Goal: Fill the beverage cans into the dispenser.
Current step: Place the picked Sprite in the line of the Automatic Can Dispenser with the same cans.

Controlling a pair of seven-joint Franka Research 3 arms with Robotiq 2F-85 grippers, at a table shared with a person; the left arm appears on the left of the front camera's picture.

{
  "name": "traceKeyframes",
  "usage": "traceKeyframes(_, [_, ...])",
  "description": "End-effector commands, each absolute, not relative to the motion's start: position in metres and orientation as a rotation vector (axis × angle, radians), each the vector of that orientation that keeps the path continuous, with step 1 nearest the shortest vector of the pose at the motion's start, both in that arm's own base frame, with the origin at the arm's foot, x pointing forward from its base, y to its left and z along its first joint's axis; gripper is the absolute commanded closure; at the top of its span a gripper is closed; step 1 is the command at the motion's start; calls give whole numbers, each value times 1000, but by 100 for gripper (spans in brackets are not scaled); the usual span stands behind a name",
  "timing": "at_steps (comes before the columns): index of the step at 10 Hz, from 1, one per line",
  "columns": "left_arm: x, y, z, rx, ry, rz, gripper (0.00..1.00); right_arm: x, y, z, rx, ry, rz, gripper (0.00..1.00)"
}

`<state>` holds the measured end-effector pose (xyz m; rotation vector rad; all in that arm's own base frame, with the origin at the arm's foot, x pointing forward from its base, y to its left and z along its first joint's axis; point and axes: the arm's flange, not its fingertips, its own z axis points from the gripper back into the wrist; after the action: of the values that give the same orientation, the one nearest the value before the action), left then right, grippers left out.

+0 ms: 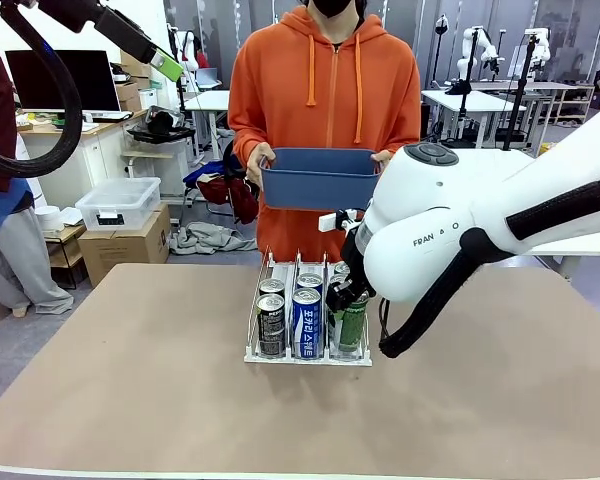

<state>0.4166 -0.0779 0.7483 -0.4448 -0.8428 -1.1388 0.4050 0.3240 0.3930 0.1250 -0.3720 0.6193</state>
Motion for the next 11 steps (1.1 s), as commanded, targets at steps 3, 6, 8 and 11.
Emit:
traceKeyframes(3, [416, -77, 748, -456, -845, -1139, 0, 410, 336, 391, 114, -346, 631, 42])
traceKeyframes(6, [416, -77, 748, -456, -845, -1139, 0, 410, 333, 387, 120, -325, 628, 35])
traceKeyframes(8, [416, -77, 748, -456, -845, -1139, 0, 407, 329, 391, 149, -315, 633, 16])
traceKeyframes(11, [416, -77, 748, -456, -845, -1139, 0, 402, 316, 414, 188, -311, 613, 0])
